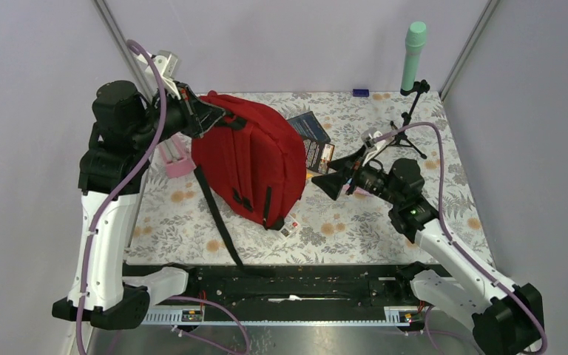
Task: Pack the student bag
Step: Place the student bag at the center of the board.
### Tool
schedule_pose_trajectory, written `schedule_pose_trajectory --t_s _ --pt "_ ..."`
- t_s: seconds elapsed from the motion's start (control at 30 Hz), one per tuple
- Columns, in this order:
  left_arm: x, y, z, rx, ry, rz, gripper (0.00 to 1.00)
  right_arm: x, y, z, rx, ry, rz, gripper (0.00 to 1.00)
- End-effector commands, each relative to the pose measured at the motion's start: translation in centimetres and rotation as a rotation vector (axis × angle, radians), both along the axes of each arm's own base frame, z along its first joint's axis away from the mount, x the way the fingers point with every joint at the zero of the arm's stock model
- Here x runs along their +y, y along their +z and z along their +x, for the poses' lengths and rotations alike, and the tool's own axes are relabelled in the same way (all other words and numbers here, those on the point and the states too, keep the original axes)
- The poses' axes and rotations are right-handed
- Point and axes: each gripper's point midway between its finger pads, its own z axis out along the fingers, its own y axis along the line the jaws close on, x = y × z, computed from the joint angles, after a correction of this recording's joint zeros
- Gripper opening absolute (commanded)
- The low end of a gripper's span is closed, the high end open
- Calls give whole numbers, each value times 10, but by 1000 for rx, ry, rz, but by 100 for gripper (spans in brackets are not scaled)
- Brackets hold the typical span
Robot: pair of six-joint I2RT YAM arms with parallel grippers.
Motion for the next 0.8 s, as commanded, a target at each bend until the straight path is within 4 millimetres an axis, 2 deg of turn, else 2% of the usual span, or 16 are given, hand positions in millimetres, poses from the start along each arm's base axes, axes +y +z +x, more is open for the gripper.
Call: schedule_pose_trajectory --t_s 0.0,0.1,0.2,0.3,0.4,0.47,0.57,0.67,0.77 --pt "-16 53 -22 -261 -129 -78 0 28 47 -1 -188 39 53 100" --pt "-18 41 -23 -267 -153 -66 0 48 50 -4 -229 47 -20 100" --pt "-19 36 -27 -286 -168 -56 0 61 51 -8 -244 49 -9 100" --pt "-20 35 -34 -313 -195 -44 0 63 46 -3 -229 -5 -14 100" --pt "-23 35 -45 -349 -240 -40 0 63 30 1 -152 -33 -1 100" --pt "-24 34 -49 -364 -256 -34 0 69 23 -5 -105 4 39 100" --pt "-24 31 -49 -365 -259 -26 0 80 24 -21 -71 102 119 99" --pt "-25 27 -48 -355 -267 -22 0 88 25 -37 -64 202 109 93" --pt "-26 24 -47 -346 -273 -21 0 91 26 -44 -53 247 97 86"
